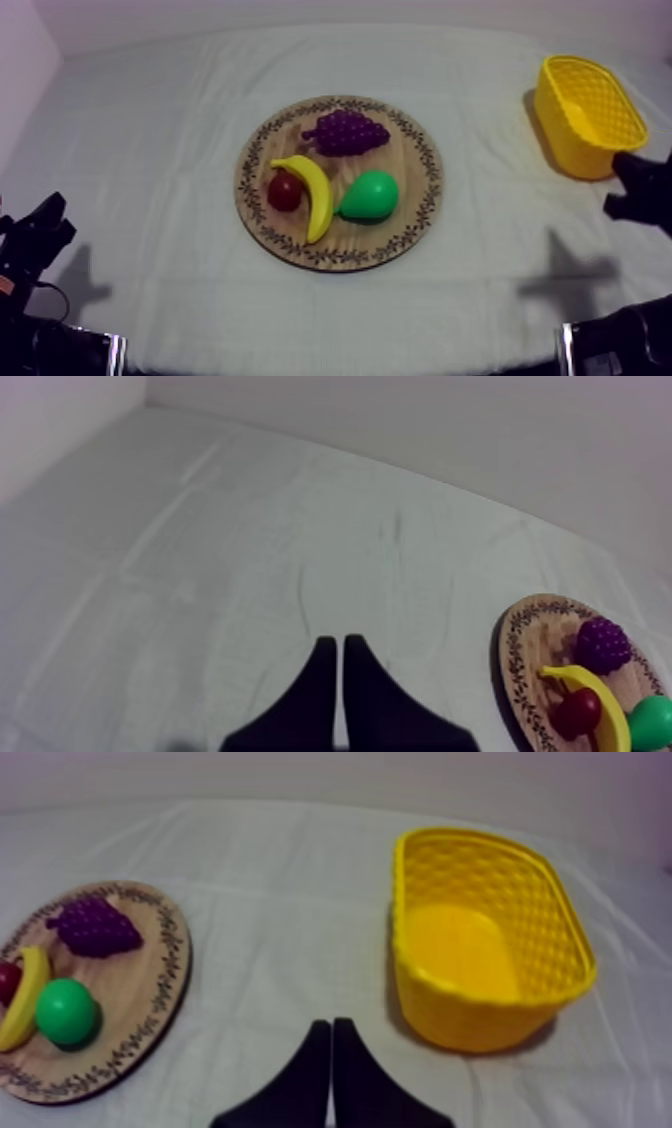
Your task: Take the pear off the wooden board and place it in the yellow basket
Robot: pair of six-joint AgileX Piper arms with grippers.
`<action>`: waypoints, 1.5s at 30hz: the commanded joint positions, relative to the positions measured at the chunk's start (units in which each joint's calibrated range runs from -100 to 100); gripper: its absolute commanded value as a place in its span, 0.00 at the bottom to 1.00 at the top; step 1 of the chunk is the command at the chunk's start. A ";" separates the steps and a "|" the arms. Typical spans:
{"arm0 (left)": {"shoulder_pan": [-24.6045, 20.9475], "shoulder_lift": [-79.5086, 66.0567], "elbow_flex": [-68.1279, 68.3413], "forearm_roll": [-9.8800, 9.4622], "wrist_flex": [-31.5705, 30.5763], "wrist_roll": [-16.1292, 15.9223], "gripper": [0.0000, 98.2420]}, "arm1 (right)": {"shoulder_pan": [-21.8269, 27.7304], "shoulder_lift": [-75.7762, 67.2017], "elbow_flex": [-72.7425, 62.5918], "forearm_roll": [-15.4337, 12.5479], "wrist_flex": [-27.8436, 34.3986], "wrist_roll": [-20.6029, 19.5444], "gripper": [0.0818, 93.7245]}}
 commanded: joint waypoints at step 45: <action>0.00 -0.02 -0.05 -0.01 0.01 -0.01 0.00 | -21.33 84.60 -66.99 -8.96 37.61 35.74 0.80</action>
